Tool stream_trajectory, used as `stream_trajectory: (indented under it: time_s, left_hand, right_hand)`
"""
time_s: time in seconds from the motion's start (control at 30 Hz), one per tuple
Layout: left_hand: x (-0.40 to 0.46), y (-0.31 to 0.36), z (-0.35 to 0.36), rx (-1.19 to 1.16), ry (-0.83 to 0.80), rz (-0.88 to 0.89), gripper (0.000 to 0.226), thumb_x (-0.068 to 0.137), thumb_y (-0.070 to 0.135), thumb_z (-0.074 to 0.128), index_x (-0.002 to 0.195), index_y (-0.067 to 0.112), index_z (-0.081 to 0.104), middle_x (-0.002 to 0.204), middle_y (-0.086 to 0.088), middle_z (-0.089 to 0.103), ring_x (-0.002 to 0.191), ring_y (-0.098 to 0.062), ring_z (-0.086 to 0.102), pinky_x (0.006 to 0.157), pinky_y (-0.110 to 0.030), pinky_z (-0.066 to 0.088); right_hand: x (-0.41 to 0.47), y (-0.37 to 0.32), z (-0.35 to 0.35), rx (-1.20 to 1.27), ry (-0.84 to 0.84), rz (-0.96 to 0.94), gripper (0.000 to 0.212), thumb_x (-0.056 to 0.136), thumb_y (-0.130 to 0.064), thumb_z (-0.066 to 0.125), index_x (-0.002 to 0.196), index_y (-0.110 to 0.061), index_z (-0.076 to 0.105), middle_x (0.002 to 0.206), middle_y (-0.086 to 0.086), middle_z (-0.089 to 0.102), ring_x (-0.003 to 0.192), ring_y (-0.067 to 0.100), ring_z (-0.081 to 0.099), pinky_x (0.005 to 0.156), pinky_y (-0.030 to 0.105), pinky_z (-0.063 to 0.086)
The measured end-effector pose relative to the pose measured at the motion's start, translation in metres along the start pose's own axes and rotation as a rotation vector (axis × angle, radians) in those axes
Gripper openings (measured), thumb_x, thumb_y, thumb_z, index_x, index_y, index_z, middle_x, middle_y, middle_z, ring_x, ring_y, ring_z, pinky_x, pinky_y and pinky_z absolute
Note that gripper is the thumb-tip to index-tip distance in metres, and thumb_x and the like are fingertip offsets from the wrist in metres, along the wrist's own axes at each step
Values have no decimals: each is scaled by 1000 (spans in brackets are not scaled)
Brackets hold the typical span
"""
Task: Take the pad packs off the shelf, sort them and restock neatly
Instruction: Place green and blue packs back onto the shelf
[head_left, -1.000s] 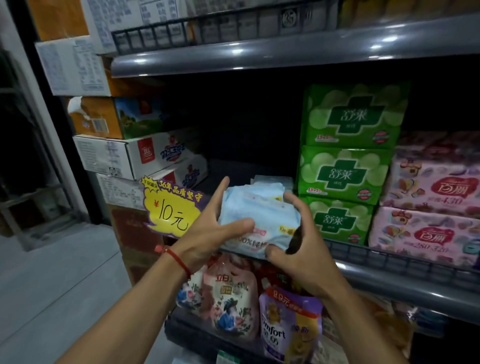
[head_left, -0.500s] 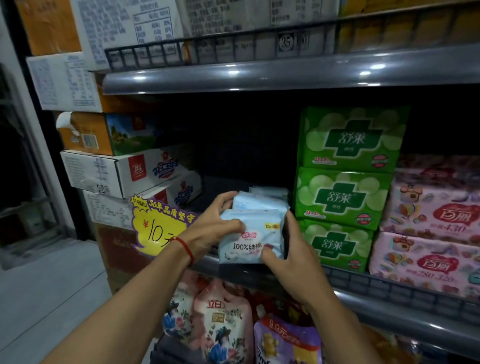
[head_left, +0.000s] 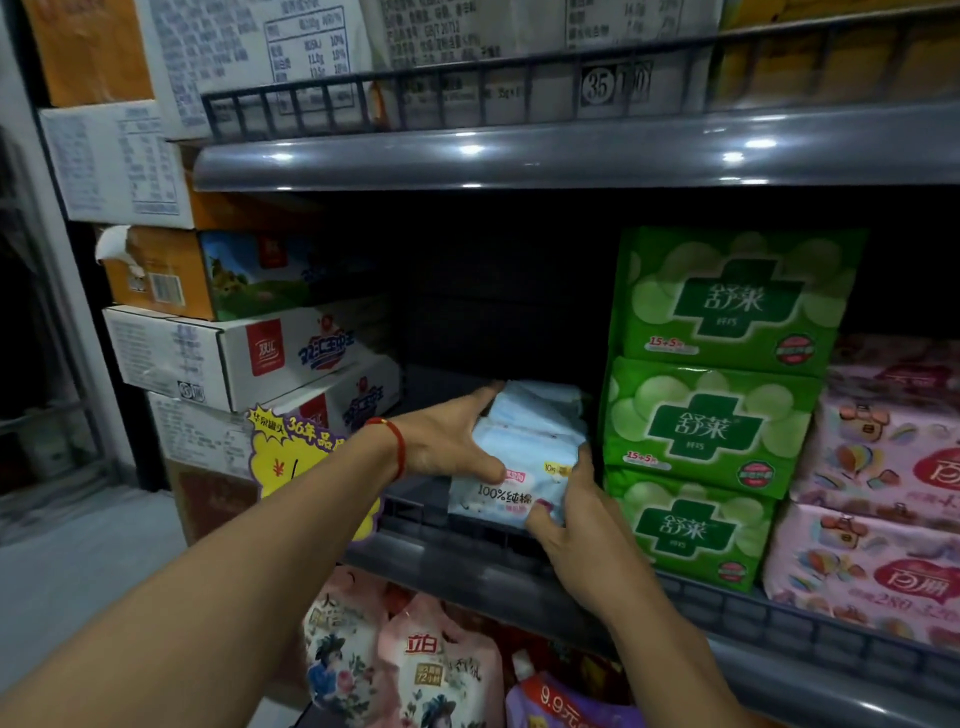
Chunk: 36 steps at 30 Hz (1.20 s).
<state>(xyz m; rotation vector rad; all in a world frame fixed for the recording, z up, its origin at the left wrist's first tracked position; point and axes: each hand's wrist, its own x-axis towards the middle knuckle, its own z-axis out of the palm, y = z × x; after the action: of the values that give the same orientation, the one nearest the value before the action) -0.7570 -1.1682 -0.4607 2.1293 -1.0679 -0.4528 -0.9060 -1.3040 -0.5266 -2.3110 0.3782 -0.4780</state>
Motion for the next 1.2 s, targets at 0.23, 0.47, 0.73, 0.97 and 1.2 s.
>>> stream_trajectory:
  time_s: [0.23, 0.47, 0.73, 0.97, 1.2]
  left_hand:
    - [13, -11, 4, 244, -83, -88, 128, 72, 23, 88, 161, 29, -2, 157, -3, 39, 138, -22, 45, 114, -35, 42]
    - [47, -13, 5, -587, 274, -318, 52, 83, 61, 66, 107, 15, 63, 85, -1, 69, 73, -15, 66, 71, -27, 54]
    - [118, -28, 9, -927, 409, -374, 31, 102, 37, 47, 89, 12, 60, 78, -10, 57, 64, -25, 53, 58, -30, 42]
    - [143, -31, 25, -981, 281, -247, 25, 105, 35, 42, 99, 19, 59, 104, -8, 63, 97, -29, 58, 85, -36, 46]
    - [111, -31, 10, -950, 253, -354, 57, 102, 54, 39, 144, 18, 53, 148, -4, 52, 136, -26, 47, 106, -40, 38]
  right_hand:
    - [1, -5, 5, -178, 83, 32, 65, 94, -21, 67, 148, -12, 32, 117, 8, 64, 103, 26, 64, 77, 31, 49]
    - [-6, -2, 1, -96, 109, 1, 67, 88, -33, 74, 143, -23, 38, 121, 0, 62, 103, 17, 61, 81, 25, 48]
    - [-17, 11, 9, -99, 187, -96, 80, 97, -46, 58, 161, -30, 13, 156, -7, 43, 136, 17, 48, 111, 32, 43]
    - [-10, 18, 10, -128, 203, -106, 79, 100, -40, 56, 162, -32, 8, 155, -7, 42, 133, 12, 49, 108, 23, 39]
    - [-17, 3, 8, -208, 231, -54, 73, 103, -37, 54, 161, -22, 14, 142, 2, 56, 121, 18, 59, 98, 28, 47]
